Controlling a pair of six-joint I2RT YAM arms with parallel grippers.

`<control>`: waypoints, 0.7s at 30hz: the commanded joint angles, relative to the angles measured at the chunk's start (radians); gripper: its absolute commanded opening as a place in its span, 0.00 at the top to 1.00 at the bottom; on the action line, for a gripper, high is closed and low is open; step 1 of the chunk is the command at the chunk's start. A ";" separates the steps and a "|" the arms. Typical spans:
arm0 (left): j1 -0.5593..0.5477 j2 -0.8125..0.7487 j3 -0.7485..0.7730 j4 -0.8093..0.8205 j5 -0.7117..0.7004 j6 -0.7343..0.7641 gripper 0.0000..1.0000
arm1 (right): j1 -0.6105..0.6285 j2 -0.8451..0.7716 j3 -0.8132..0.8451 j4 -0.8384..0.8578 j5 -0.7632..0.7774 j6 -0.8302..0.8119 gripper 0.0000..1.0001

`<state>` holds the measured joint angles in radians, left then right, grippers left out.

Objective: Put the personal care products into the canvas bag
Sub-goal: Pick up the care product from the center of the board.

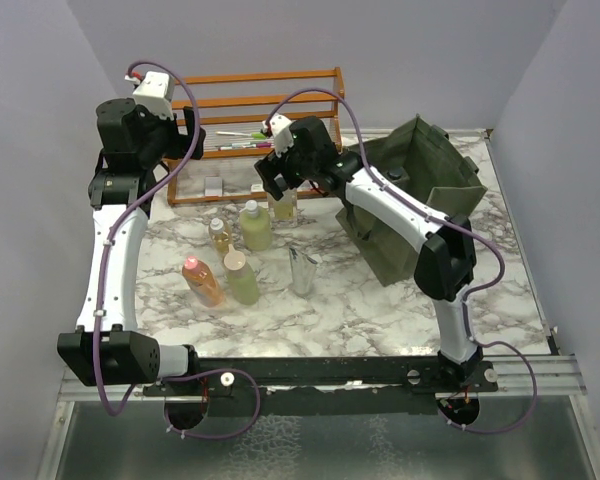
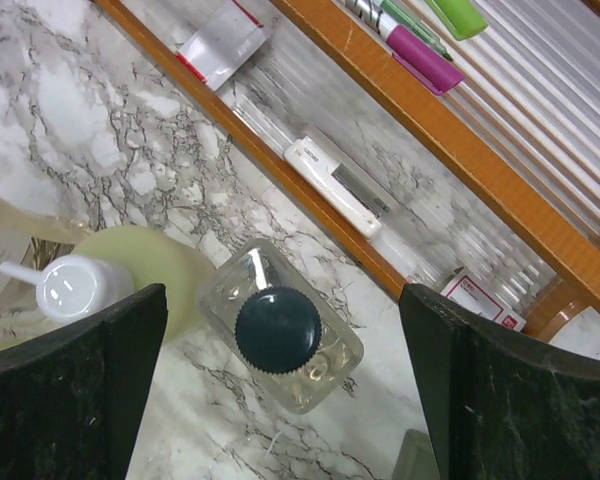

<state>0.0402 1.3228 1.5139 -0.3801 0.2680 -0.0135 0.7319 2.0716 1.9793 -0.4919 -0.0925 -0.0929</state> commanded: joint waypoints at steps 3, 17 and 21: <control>0.010 -0.029 -0.017 0.030 0.024 -0.018 0.15 | 0.023 0.080 0.079 0.060 0.103 0.031 0.00; 0.013 -0.027 -0.021 0.036 0.055 -0.027 0.15 | 0.022 0.092 0.032 0.044 0.204 -0.027 0.00; 0.015 -0.028 -0.027 0.037 0.056 -0.025 0.15 | 0.023 0.095 0.029 0.004 0.198 -0.032 0.00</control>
<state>0.0467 1.3167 1.4956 -0.3748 0.2977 -0.0250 0.7471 2.1693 2.0247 -0.4534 0.0666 -0.0959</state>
